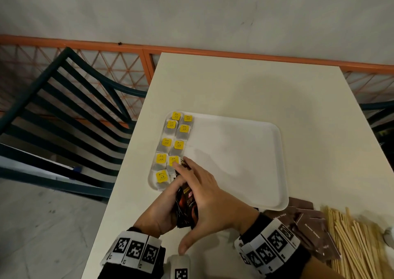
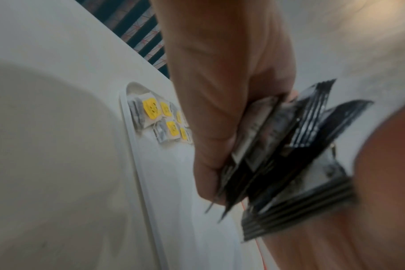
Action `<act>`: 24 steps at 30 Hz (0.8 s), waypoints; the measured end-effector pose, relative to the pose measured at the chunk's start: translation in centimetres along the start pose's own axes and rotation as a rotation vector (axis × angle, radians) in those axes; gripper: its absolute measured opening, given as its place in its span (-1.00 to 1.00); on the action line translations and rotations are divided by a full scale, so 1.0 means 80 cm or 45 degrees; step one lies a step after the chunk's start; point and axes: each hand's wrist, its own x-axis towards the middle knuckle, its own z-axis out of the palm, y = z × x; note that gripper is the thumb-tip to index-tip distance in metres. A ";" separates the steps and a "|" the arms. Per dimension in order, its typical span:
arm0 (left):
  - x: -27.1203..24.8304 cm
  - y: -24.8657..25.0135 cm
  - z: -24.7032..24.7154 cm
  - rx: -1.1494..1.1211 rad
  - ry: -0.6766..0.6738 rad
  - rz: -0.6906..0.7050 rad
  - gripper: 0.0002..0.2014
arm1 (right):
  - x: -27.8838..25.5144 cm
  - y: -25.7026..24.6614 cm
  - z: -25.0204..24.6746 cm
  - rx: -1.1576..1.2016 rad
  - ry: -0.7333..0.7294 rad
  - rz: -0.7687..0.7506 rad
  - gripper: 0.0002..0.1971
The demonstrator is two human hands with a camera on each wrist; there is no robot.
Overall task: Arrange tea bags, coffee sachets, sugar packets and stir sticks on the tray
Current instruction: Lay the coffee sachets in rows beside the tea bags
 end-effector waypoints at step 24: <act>0.029 0.008 -0.022 0.035 -0.128 0.102 -0.32 | 0.032 0.022 -0.018 -0.224 0.145 -0.087 0.19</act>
